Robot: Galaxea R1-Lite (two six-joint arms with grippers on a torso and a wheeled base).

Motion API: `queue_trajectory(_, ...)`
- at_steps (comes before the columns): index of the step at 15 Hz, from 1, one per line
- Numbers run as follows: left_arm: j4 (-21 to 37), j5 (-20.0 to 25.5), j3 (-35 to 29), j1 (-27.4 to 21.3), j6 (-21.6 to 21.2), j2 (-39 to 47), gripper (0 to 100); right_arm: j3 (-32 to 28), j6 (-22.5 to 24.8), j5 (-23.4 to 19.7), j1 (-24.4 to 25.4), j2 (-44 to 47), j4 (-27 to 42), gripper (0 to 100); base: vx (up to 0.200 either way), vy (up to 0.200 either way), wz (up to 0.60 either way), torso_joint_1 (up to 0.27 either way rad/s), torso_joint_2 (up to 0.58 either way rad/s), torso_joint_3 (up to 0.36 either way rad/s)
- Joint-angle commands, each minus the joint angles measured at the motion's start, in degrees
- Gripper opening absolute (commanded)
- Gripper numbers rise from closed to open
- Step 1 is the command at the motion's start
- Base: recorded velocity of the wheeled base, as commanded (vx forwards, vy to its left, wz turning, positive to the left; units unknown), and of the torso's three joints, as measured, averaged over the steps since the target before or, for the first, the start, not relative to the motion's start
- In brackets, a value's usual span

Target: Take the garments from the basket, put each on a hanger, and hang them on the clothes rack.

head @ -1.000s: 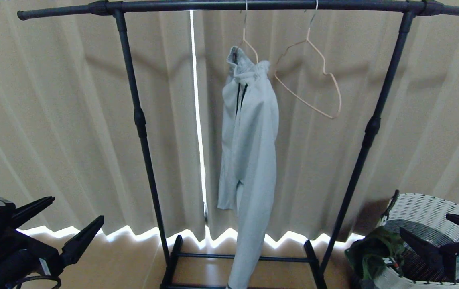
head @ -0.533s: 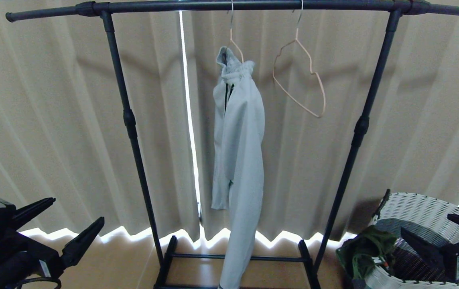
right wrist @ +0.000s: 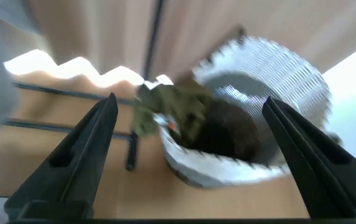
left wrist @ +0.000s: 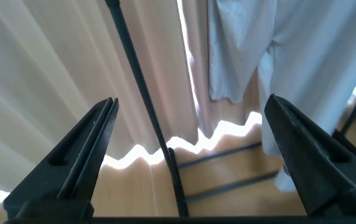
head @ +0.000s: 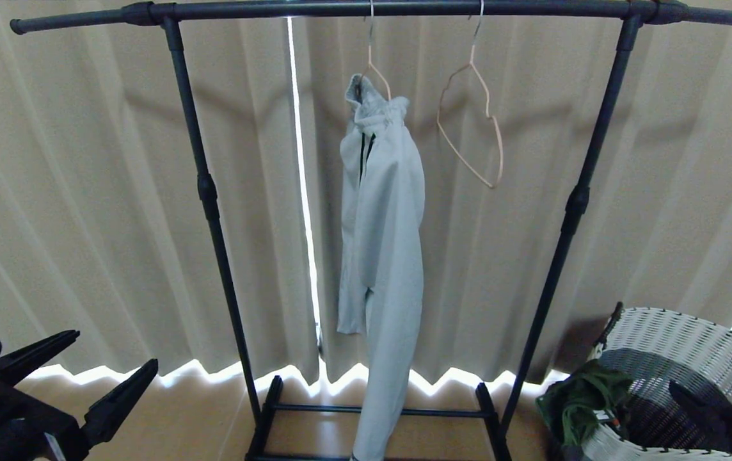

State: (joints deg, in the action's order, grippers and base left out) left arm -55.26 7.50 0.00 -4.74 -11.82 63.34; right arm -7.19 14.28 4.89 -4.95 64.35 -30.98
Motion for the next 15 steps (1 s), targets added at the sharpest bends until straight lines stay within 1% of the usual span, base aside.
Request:
queue_trajectory(1,4.63,0.41,0.00,-1.41,0.14,-7.00,100,0.42,8.31,-0.05,-5.25,0.33,0.39,100,0.000,0.000,0.00,0.000,0.00,0.000)
queue_trajectory(3,5.78,2.61,0.00,-3.78,0.22,-7.97,100,0.16,15.78,-0.05,-5.77,1.30,2.24,100,0.000,0.000,0.00,0.000,0.00,0.000)
queue_trajectory(5,5.87,3.14,-0.09,-4.13,0.14,-7.71,100,-0.63,18.86,-0.05,-5.77,5.17,3.11,100,0.000,0.000,0.00,0.000,0.00,0.000)
queue_trajectory(6,5.87,4.19,0.00,-4.75,0.31,-7.62,100,-1.95,20.44,-0.05,-5.77,10.27,2.59,100,0.000,0.000,0.00,0.000,0.00,0.000)
queue_trajectory(9,5.87,4.37,0.00,-4.84,0.75,-8.59,100,-6.17,20.71,-0.05,-5.86,20.55,2.41,100,0.000,0.000,0.00,0.000,0.00,0.000)
queue_trajectory(11,5.87,4.37,0.00,-4.84,0.66,-9.64,100,-7.84,20.71,-0.05,-5.86,24.42,2.50,100,0.000,0.000,0.00,0.000,0.00,0.000)
queue_trajectory(14,5.87,4.37,0.00,-4.75,0.57,-10.17,100,-9.33,23.25,-0.49,-5.69,29.95,2.24,100,0.000,0.000,0.00,0.000,0.00,0.000)
queue_trajectory(15,5.87,4.46,0.00,-4.75,0.57,-10.08,100,-10.65,23.52,-0.58,-5.69,33.82,1.09,100,0.000,0.000,0.00,0.000,0.00,0.000)
